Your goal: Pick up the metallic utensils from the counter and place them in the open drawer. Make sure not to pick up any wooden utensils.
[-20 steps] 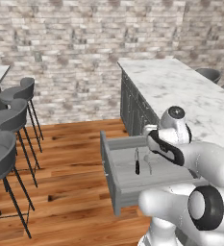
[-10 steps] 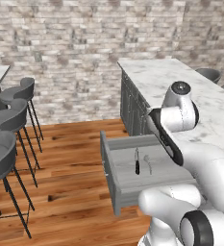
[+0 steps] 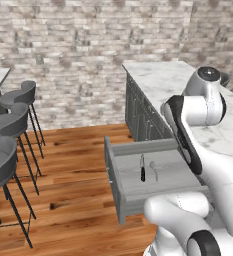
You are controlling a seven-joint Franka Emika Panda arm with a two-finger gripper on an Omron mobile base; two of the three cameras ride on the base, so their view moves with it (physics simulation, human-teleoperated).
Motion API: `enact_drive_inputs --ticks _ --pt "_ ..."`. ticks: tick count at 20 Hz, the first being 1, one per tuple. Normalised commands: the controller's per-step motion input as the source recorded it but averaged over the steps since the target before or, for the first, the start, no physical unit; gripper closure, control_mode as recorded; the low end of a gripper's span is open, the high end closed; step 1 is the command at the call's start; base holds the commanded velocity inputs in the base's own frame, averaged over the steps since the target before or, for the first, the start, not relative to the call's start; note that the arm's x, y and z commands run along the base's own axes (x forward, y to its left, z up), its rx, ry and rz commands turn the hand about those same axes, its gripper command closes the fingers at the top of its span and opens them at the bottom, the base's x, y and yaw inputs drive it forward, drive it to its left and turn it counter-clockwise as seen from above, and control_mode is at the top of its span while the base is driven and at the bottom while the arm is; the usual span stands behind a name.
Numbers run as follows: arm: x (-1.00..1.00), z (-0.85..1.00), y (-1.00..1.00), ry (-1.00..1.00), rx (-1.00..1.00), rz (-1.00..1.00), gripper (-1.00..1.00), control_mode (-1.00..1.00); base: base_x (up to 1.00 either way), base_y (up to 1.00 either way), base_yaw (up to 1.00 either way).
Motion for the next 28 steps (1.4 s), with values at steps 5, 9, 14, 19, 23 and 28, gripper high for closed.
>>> enact_drive_inputs --ticks 5,9,14,19,23,28 --pt "-0.85 0.19 0.0 -0.19 -0.02 0.03 -1.0 -1.0 0.0 0.0 0.0" --pt "-0.63 0.08 0.0 -0.28 0.0 0.03 -1.0 -1.0 0.0 0.0 0.0" --pt "-0.58 0.29 0.06 -0.44 0.0 0.02 -1.0 -1.0 0.0 0.0 0.0" --pt "-0.41 0.75 0.05 -0.4 0.0 0.0 -1.0 -1.0 0.0 0.0 0.0" --pt "-0.36 0.67 0.19 -0.28 -0.01 0.0 -1.0 -1.0 0.0 0.0 0.0" --pt "0.0 0.0 0.0 0.0 0.0 0.0 -1.0 1.0 -0.63 0.77 0.0"
